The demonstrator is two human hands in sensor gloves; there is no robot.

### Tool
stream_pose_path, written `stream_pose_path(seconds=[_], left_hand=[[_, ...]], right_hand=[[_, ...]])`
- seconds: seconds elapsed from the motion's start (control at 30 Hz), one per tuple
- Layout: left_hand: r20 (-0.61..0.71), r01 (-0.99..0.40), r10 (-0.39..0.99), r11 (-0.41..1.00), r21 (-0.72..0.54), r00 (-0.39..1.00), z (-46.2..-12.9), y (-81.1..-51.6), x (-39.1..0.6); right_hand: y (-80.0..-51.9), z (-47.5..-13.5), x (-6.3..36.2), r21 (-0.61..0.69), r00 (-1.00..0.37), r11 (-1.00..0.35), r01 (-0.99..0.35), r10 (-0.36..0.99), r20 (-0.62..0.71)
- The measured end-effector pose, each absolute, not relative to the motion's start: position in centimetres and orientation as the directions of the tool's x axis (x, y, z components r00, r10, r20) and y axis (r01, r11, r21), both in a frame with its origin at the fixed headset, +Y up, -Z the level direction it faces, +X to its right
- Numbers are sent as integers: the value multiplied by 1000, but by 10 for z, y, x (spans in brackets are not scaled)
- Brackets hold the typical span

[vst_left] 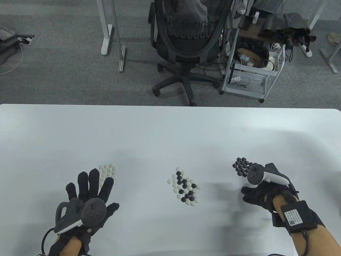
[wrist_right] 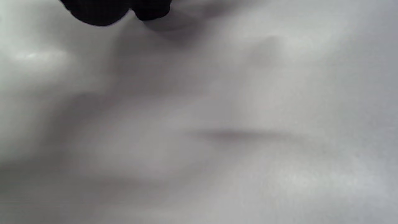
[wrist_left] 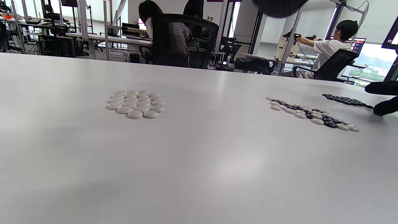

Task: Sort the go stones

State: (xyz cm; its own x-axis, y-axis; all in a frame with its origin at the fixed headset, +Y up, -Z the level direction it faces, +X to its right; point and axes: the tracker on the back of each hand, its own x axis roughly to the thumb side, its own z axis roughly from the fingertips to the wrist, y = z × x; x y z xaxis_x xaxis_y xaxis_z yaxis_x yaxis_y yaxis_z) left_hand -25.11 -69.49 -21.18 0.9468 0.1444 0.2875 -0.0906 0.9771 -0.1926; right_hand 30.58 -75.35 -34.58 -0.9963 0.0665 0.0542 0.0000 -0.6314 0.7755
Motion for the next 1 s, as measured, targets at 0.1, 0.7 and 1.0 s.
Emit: stream_pose_path(seconds=[0.1,0.7,1.0], left_hand=[[283,-91,145,977,-193,948,-212,-695,-251],[284,-88,141,977,-192,948,-212,-694,-251],[287,-80,131,980,-182,949,-210,-694,-248]], right_hand=[[-754,-356,309,765,-998,-643,-24,64,22],[-696,-355,236,709,-937,-701,-77,294,188],[-723,-311,126,730,-844,-638,243,232,483]])
